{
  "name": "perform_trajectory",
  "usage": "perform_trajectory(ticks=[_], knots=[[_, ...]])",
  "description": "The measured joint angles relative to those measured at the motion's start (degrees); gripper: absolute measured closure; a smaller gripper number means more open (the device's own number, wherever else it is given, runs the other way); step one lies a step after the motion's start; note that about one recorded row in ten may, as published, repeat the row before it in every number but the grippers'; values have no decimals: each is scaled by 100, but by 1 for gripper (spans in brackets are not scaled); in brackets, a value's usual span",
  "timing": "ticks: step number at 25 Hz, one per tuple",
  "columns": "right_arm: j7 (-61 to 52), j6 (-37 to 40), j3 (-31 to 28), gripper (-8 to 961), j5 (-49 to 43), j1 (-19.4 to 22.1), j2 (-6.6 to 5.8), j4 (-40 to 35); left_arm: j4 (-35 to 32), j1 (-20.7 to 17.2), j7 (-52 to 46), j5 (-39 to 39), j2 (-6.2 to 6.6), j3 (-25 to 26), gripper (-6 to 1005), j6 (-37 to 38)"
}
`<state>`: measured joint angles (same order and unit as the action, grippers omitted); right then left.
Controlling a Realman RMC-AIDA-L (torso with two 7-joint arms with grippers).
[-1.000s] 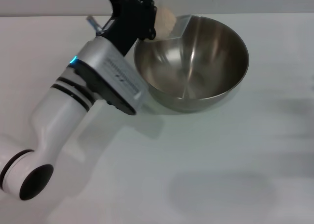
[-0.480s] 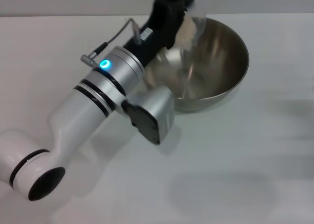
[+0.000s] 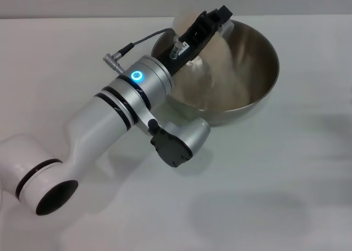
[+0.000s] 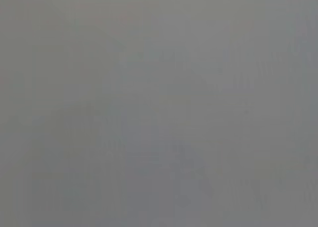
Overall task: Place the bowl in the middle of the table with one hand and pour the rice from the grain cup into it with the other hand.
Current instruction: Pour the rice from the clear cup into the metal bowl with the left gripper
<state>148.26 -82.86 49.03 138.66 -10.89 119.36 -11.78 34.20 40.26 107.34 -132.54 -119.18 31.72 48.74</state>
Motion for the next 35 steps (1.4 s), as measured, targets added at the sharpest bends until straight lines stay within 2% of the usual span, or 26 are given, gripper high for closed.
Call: perform_trajectory(ticks=[16,30,35], knots=[[1,-318,10,170,-6,77,-4,137,-384,109,2317,-34,0,-9,964,-151],[2,-395,-3,170,-8,99,-4,141,-458,-6,2847,-761,0,-8,961,-156],[2,-401,-2,170,-10,130,-6,141,-363,-76,2504,-776,1,7,960,-165]])
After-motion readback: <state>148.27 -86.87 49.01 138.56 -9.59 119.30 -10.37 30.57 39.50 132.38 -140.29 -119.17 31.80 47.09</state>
